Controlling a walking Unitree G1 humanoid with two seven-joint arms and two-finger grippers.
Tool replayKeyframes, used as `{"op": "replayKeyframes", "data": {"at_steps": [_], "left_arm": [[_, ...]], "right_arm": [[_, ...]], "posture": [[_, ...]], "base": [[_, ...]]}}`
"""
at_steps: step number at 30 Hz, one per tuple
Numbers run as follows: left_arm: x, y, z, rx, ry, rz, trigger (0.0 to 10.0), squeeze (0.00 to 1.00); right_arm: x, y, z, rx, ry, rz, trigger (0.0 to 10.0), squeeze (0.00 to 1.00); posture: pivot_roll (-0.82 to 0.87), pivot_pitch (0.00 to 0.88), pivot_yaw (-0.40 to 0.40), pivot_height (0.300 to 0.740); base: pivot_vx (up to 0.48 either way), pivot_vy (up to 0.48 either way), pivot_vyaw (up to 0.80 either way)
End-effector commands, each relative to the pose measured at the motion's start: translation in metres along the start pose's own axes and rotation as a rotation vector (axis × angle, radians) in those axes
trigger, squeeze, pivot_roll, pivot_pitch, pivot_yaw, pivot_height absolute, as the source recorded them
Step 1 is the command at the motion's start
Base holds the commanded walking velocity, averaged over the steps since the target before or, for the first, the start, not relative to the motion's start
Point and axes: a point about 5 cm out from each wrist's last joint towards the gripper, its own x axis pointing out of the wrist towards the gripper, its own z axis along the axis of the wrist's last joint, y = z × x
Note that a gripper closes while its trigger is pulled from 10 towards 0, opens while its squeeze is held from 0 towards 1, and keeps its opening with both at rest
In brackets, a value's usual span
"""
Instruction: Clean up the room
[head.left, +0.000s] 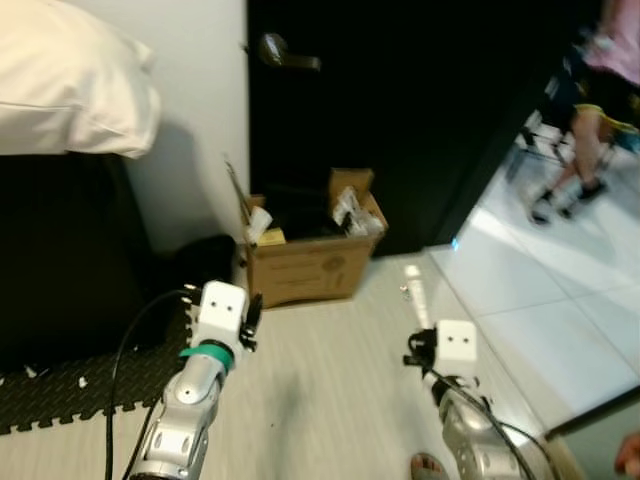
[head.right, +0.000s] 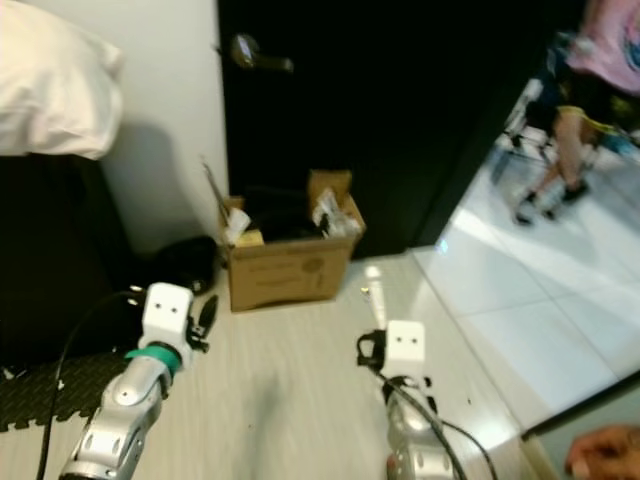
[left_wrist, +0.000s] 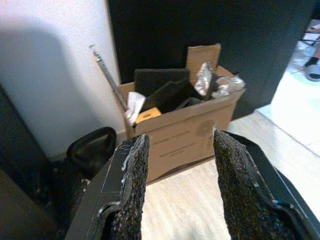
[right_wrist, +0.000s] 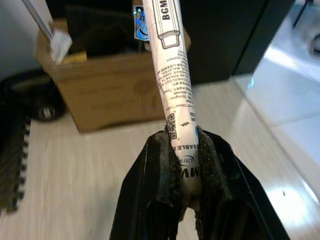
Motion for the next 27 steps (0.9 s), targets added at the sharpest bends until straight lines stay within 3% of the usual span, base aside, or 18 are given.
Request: {"op": "replayKeyframes", "data": {"at_steps": [1, 27], "left_arm": [[-0.0024, -0.0003, -0.0055, -0.007, 0.023, 0.003, 10.0, 0.0], [-0.0042, 0.0047, -0.0068, -0.015, 0.025, 0.024, 10.0, 0.0]], "right_arm": [[-0.0042, 0.0002, -0.0115, 0.008, 0.044, -0.005, 10.0, 0.0], [-0.0028, 0.0, -0.0112, -0.003, 0.059, 0.009, 10.0, 0.0]], "posture": [[0.11, 0.0, -0.044, 0.74], [0.11, 0.0, -0.063, 0.74]], "base": [[0.262, 0.0, 0.0], [0.258, 0.0, 0.0]]}}
